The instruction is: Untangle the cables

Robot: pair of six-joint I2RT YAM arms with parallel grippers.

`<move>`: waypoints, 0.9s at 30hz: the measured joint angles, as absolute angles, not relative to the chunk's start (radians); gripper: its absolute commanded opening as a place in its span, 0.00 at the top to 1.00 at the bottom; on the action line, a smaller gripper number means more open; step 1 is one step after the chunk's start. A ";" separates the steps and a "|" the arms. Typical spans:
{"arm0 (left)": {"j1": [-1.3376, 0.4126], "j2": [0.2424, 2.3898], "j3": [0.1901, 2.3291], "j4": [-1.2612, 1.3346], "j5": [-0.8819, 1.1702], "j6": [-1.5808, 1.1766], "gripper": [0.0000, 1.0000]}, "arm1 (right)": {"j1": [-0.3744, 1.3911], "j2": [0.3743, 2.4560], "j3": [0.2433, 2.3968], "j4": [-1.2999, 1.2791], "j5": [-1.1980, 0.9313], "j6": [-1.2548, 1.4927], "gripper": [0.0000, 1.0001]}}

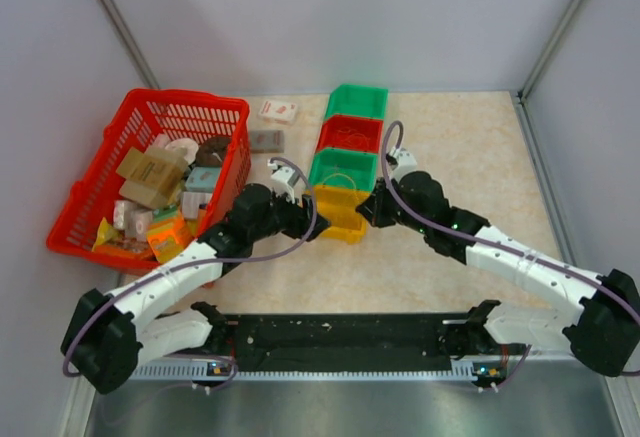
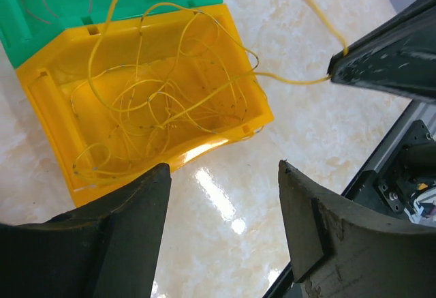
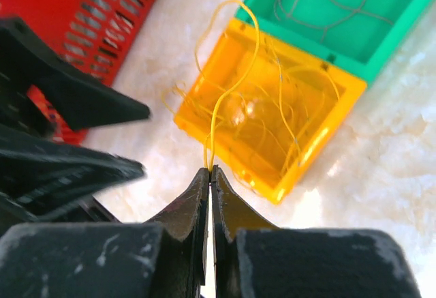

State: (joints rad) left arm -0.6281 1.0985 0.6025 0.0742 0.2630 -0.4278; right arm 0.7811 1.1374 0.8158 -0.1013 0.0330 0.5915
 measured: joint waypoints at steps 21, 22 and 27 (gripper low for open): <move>-0.617 0.693 0.595 -0.189 0.220 -0.417 0.30 | 0.781 1.426 1.002 -0.338 -0.036 0.462 1.00; -0.617 0.677 0.591 -0.197 0.220 -0.420 0.30 | 0.781 1.447 1.029 -0.361 -0.027 0.457 1.00; -0.617 0.656 0.584 -0.214 0.220 -0.425 0.30 | 0.781 1.571 1.152 -0.416 0.014 0.443 1.00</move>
State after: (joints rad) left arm -0.6167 0.6563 0.5842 -0.2142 0.2199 -0.4252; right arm 0.7811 1.5715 1.1519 -0.4160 0.0139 0.4435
